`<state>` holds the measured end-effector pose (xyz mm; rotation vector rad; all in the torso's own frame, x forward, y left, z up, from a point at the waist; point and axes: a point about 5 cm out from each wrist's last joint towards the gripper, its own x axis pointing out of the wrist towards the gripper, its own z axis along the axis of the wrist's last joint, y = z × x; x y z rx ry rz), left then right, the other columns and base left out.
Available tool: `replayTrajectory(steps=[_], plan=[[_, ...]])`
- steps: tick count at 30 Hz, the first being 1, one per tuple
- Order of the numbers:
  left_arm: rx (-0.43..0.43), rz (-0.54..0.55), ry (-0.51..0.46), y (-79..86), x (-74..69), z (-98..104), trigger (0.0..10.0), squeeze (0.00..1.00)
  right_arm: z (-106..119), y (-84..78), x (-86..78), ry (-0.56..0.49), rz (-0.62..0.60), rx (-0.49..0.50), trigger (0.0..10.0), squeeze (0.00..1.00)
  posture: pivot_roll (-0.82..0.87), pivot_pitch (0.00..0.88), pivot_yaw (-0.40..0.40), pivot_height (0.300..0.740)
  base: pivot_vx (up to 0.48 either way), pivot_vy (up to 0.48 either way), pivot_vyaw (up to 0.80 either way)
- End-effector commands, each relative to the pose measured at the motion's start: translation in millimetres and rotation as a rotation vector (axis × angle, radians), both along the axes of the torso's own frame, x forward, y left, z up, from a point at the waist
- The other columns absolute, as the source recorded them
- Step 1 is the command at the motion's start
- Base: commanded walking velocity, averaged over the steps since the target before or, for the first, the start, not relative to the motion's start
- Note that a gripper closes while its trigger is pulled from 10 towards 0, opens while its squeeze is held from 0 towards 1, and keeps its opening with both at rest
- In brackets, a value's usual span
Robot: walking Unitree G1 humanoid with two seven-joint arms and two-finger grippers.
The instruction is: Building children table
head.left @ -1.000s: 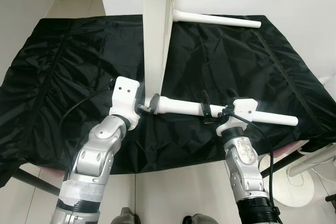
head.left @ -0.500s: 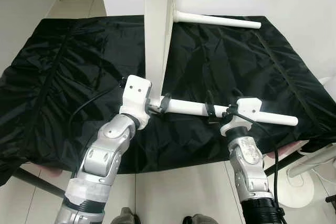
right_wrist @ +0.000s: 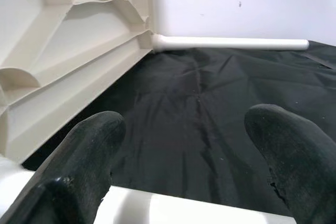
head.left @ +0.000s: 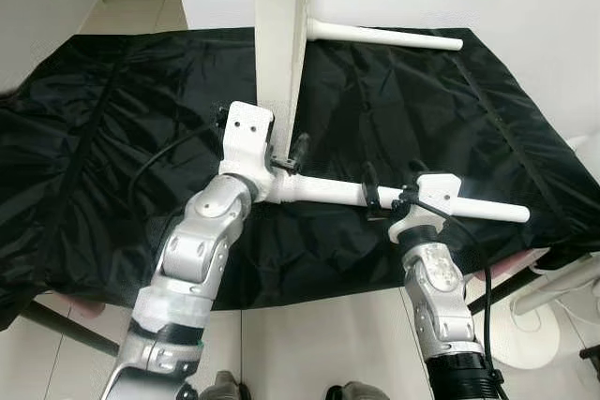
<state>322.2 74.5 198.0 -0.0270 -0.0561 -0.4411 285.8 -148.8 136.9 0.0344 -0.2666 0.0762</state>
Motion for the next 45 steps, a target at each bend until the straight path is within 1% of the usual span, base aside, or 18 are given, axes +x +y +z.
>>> replayTrajectory(steps=[1,8,9,10,11,12,16,18,21,23,24,26,27,28,30,32,37,45], plan=[[-0.005,0.054,-0.016,-1.3,4.7,4,10.0,0.0,-1,1.1,-0.2,0.01,-0.003,0.001,10.0,0.0,-0.1,0.053,0.033,0.74,0.0,0.0,0.0],[-0.013,0.058,-0.044,-10.3,11.9,11,10.0,0.0,0,1.9,1.7,0.009,-0.015,0.008,10.0,0.0,-0.1,0.055,0.039,0.74,0.0,0.0,0.0],[-0.015,0.066,-0.046,-15.9,14.8,13,10.0,0.0,0,3.3,2.4,0.01,-0.015,0.0,10.0,0.0,-0.11,0.057,0.043,0.74,0.0,0.0,0.0],[-0.015,0.066,-0.046,-15.9,14.8,13,10.0,0.0,0,3.3,2.4,0.01,-0.015,0.0,10.0,0.0,-0.11,0.057,0.043,0.74,0.0,0.0,0.0],[-0.016,0.067,-0.048,-26.8,17.6,14,10.0,0.0,0,5.1,3.2,0.01,-0.016,-0.001,10.0,0.0,-0.11,0.057,0.044,0.74,0.0,0.0,0.0],[-0.015,0.069,-0.045,-30.8,18.2,14,10.0,0.0,0,5.3,3.3,0.01,-0.017,0.0,10.0,0.0,-0.11,0.057,0.044,0.74,0.0,0.0,0.0],[-0.004,0.098,-0.047,-36.3,20.1,11,10.0,0.0,2,5.2,4.9,0.009,-0.025,0.003,10.0,0.0,-0.12,0.059,0.045,0.74,0.0,0.0,0.0],[0.002,0.11,-0.051,-37.1,20.7,11,10.0,0.0,3,5.0,5.5,0.008,-0.027,0.003,10.0,0.0,-0.13,0.059,0.048,0.74,0.0,0.0,0.0],[-0.019,0.195,-0.045,-36.7,24.7,9,10.0,0.0,5,4.4,6.9,0.001,-0.037,0.007,10.0,0.0,-0.13,0.058,0.049,0.74,0.0,0.0,0.0],[-0.021,0.198,-0.047,-36.7,24.8,9,10.0,0.0,5,4.4,6.9,0.001,-0.037,0.007,10.0,0.0,-0.13,0.058,0.049,0.74,0.0,0.0,0.0],[-0.017,0.24,-0.06,-33.2,26.3,10,10.0,0.0,5,5.0,7.5,0.0,-0.038,0.01,10.0,0.0,-0.13,0.055,0.051,0.74,0.0,0.0,0.0],[-0.015,0.252,-0.063,-32.2,26.7,10,10.0,0.0,5,5.2,7.6,0.0,-0.038,0.01,10.0,0.0,-0.13,0.055,0.051,0.74,0.0,0.0,0.0],[-0.026,0.283,-0.073,-28.1,27.8,9,9.8,0.0,5,5.9,7.9,-0.001,-0.039,0.012,10.0,0.0,-0.13,0.053,0.054,0.74,0.0,0.0,0.0],[-0.044,0.298,-0.085,-24.7,28.3,10,4.8,0.0,6,6.3,8.2,-0.001,-0.042,0.014,10.0,0.0,-0.14,0.053,0.055,0.74,0.0,0.0,0.0],[-0.048,0.316,-0.097,-21.7,28.6,10,4.5,0.0,6,6.5,8.5,-0.002,-0.044,0.015,10.0,0.0,-0.14,0.053,0.055,0.74,0.0,0.0,0.0],[-0.056,0.343,-0.144,-16.7,28.0,13,0.0,0.0,6,6.3,9.0,-0.002,-0.049,0.018,10.0,0.0,-0.14,0.054,0.05,0.74,0.0,0.0,0.0],[-0.057,0.399,-0.209,-9.6,27.1,16,0.0,0.0,6,6.2,9.0,-0.001,-0.052,0.02,10.0,0.0,-0.15,0.057,0.043,0.74,0.0,0.0,0.0],[-0.036,0.424,-0.305,-4.1,27.1,22,0.0,0.0,9,6.7,10.8,-0.005,-0.048,0.019,10.0,0.0,-0.15,0.061,0.031,0.74,0.0,0.0,0.0]])
